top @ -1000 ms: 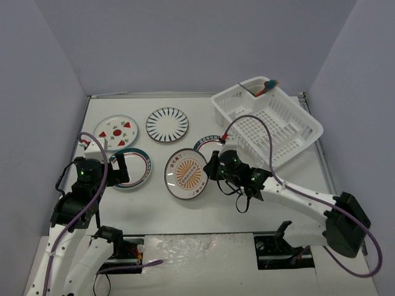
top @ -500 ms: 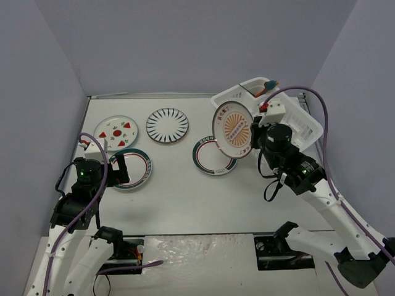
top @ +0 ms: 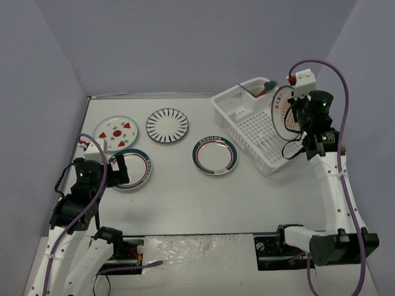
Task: Load the plates into the dish rack
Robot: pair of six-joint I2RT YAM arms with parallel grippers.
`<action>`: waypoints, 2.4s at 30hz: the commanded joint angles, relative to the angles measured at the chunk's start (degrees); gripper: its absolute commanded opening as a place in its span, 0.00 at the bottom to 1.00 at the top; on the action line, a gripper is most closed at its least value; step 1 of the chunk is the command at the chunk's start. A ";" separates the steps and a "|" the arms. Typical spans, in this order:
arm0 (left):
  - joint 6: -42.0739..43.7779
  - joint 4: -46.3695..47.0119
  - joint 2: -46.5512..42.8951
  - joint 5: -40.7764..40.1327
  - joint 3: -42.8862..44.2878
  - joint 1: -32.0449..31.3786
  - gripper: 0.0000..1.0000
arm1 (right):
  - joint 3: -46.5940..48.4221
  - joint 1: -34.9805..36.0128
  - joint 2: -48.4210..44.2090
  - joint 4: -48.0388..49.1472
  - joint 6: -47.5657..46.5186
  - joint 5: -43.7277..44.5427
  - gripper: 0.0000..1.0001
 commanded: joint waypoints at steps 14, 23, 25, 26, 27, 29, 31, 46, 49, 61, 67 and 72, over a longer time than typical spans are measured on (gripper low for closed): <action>0.77 2.63 4.64 -3.54 1.50 -0.26 0.97 | 3.20 -9.34 13.36 16.88 -25.06 -15.40 0.00; 1.46 3.06 3.68 -5.12 1.12 -0.26 0.97 | 1.56 -10.11 17.29 20.52 -27.23 -14.63 0.00; 1.43 3.15 2.82 -5.71 0.98 -0.26 0.97 | 1.29 -10.57 17.92 20.60 -27.83 -14.69 0.00; 1.51 3.35 2.47 -5.80 0.82 -0.26 0.97 | 0.97 -10.77 18.31 20.64 -28.03 -14.69 0.00; 1.59 3.52 2.18 -5.86 0.69 -0.26 0.97 | 0.63 -10.96 18.65 20.71 -28.17 -14.71 0.00; 1.66 3.59 2.04 -5.92 0.62 -0.26 0.97 | -0.50 -11.28 18.67 21.95 -27.99 -14.71 0.00; 1.61 3.59 2.15 -5.99 0.66 -0.26 0.97 | -1.61 -11.72 18.71 23.00 -28.05 -14.55 0.00; 1.66 3.67 2.63 -5.25 0.70 -0.26 0.97 | -3.40 -12.77 16.33 27.52 -27.12 -14.34 0.00; 1.73 3.67 2.65 -5.26 0.70 -0.26 0.97 | -3.16 -12.78 15.66 28.15 -27.25 -14.13 0.00; 2.00 3.85 2.62 -5.24 0.62 -0.26 0.97 | -5.12 -14.81 17.34 31.50 -24.77 -17.72 0.00; 2.07 3.73 2.35 -5.24 0.62 -0.29 0.97 | -6.23 -15.66 19.12 32.50 -24.84 -19.32 0.00; 2.10 3.85 2.34 -5.10 0.58 -0.26 0.97 | -6.91 -15.79 19.90 32.15 -23.42 -21.78 0.00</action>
